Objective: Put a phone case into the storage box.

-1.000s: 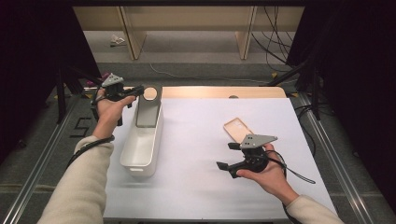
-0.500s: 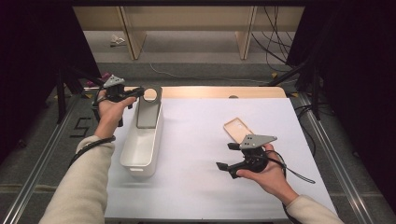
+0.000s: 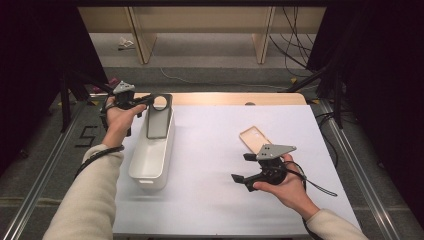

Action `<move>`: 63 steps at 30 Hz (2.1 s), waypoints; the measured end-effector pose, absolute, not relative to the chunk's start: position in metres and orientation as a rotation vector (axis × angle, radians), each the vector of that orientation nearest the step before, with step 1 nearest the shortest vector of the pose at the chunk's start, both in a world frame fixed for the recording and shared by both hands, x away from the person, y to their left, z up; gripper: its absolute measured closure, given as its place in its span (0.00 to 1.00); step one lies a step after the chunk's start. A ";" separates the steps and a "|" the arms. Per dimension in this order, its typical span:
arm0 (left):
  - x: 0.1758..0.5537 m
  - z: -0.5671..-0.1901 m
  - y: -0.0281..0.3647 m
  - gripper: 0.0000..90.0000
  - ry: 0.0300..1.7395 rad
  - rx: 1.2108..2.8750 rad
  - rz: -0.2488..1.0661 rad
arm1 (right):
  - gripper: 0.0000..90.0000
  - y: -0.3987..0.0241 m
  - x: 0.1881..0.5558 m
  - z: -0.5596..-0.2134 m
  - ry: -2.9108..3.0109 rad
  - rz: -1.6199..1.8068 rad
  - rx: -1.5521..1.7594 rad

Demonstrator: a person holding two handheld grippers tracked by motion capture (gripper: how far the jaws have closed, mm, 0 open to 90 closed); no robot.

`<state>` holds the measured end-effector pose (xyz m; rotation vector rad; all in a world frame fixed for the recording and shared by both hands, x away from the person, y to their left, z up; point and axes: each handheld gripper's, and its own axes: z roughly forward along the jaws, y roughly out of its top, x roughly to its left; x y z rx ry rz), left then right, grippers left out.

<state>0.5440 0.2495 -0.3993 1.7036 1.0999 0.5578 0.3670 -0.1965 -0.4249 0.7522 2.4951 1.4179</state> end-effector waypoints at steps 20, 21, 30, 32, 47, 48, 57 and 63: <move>0.549 -0.394 0.242 0.80 1.167 1.809 0.657 | 0.18 -0.196 0.367 -0.425 2.500 1.416 0.749; 0.549 -0.394 0.242 0.80 1.171 1.811 0.660 | 0.18 -0.196 0.367 -0.426 2.501 1.415 0.751; 0.548 -0.392 0.245 0.76 1.206 1.822 0.692 | 0.18 -0.196 0.367 -0.426 2.503 1.414 0.751; 0.548 -0.391 0.245 0.76 1.209 1.825 0.690 | 0.18 -0.196 0.367 -0.426 2.504 1.415 0.749; 0.533 -0.378 0.242 0.50 1.179 1.777 0.616 | 0.18 -0.197 0.368 -0.426 2.501 1.409 0.761; 0.531 -0.377 0.241 0.42 1.174 1.778 0.604 | 0.18 -0.197 0.369 -0.426 2.497 1.408 0.764; 0.492 -0.363 0.240 0.19 1.134 1.854 0.536 | 0.18 -0.202 0.373 -0.425 2.483 1.405 0.789; 0.460 -0.362 0.232 0.04 1.092 1.854 0.526 | 0.18 -0.208 0.378 -0.426 2.475 1.396 0.817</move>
